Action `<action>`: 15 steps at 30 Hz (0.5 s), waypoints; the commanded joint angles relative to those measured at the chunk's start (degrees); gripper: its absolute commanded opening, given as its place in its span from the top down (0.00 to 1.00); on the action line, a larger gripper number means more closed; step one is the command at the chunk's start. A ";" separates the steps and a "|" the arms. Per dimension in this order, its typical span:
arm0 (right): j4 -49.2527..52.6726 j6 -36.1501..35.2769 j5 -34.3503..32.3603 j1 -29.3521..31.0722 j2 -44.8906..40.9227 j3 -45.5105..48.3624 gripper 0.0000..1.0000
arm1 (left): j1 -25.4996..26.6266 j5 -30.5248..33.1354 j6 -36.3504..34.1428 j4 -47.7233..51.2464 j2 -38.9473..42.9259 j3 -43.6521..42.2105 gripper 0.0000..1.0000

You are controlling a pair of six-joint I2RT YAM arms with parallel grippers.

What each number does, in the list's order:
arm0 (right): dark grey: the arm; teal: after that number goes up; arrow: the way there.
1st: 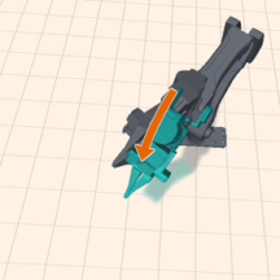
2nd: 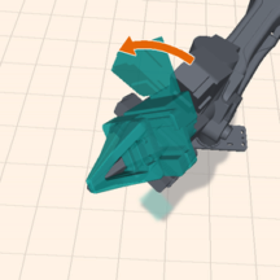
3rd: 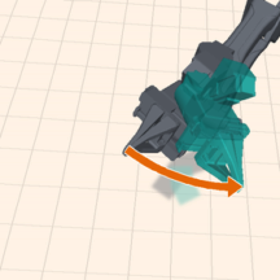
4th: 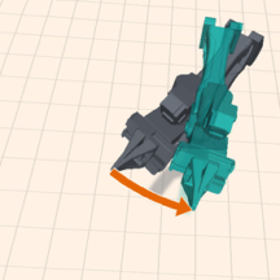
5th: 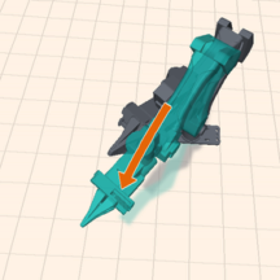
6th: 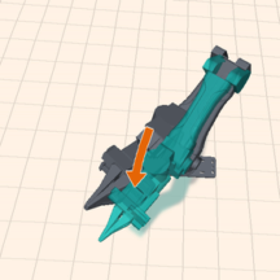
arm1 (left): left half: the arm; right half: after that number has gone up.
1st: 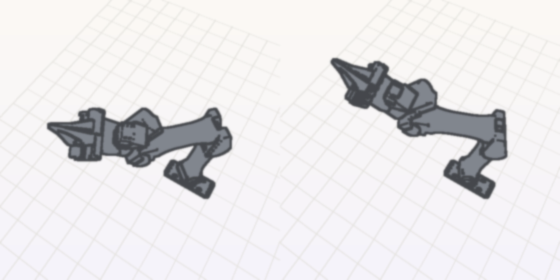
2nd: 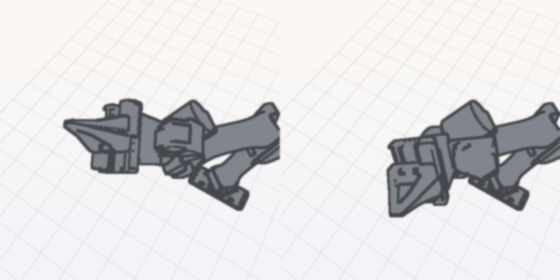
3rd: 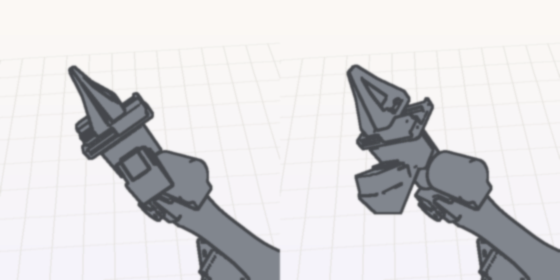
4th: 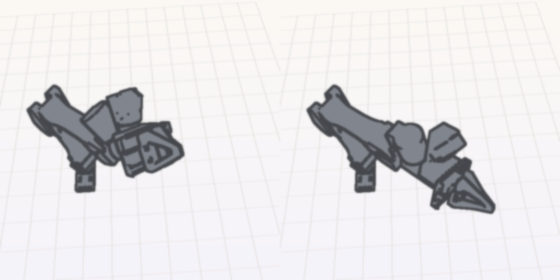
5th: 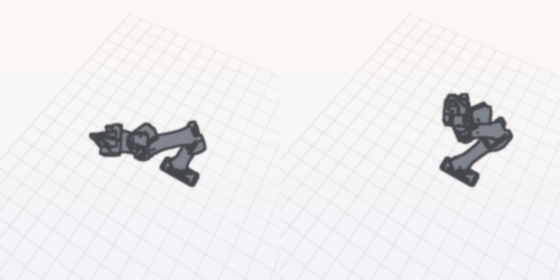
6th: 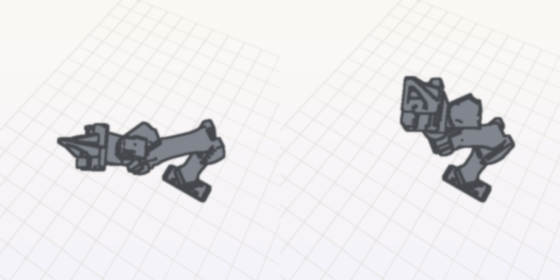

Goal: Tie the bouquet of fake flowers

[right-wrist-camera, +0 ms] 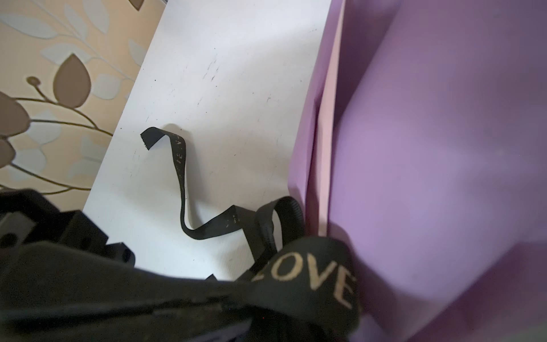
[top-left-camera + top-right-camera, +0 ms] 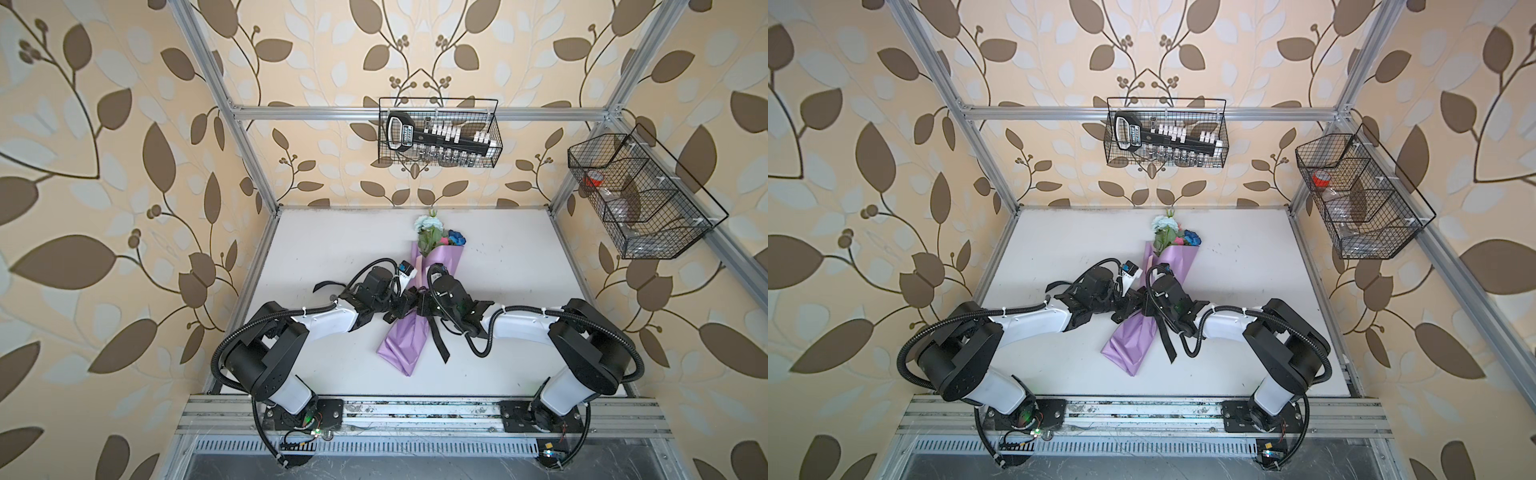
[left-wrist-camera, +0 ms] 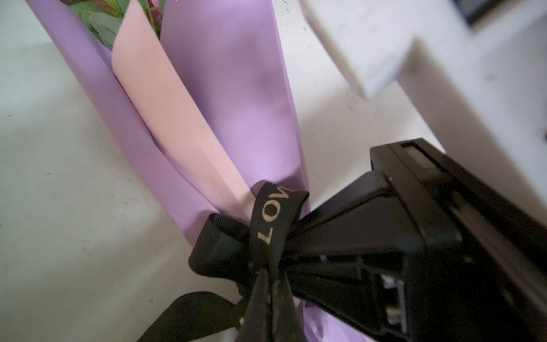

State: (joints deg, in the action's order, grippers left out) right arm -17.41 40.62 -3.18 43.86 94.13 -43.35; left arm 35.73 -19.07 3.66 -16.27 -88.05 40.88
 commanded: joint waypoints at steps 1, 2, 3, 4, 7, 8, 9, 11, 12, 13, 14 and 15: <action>-1.23 -1.47 -0.78 -0.08 1.72 -2.68 1.00 | 0.66 -1.42 0.81 -2.03 3.57 -0.85 1.00; -1.14 -1.51 -1.44 -0.19 1.97 -2.93 1.00 | 0.66 -1.44 0.82 -2.01 3.72 -0.89 1.00; -0.98 -1.37 -2.34 -0.35 2.39 -3.07 1.00 | 0.79 -1.58 0.98 -2.01 3.89 -0.98 1.00; -0.79 -1.21 -2.91 -0.42 2.79 -3.14 1.00 | 0.75 -1.90 0.99 -2.09 4.07 -1.07 1.00; -1.14 -0.72 -3.23 -0.89 3.54 -3.07 1.00 | 1.09 -2.62 1.18 -2.53 4.12 -1.33 1.00; -1.05 -0.73 -3.08 -0.89 3.59 -3.05 1.00 | 1.19 -2.64 1.17 -2.45 3.99 -1.42 1.00; -0.86 -0.57 -2.97 -0.88 3.30 -3.05 1.00 | 1.29 -2.64 1.18 -2.43 3.80 -1.55 1.00; -0.71 -0.53 -2.45 -0.71 2.32 -2.42 0.95 | 1.34 -2.42 1.33 -2.15 3.05 -1.72 1.00; -0.44 -0.54 -2.45 -0.46 1.61 -2.04 0.92 | 1.28 -2.30 1.32 -2.07 2.68 -1.91 1.00; -0.34 -0.56 -2.38 -0.25 0.70 -1.41 0.90 | 1.31 -2.16 1.31 -2.18 2.50 -2.13 1.00; -0.02 -0.46 -2.30 -0.10 -0.12 -0.88 0.87 | 1.30 -2.11 1.44 -2.22 2.36 -2.43 1.00; 0.30 -0.37 -2.02 0.10 -0.94 -0.32 0.86 | 1.32 -2.11 1.44 -2.23 2.20 -2.71 1.00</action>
State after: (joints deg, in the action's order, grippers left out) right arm -17.61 40.01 -4.71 43.51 95.92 -44.91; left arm 36.45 -19.55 4.73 -16.64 -86.08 39.09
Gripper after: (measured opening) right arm 0.137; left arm 0.047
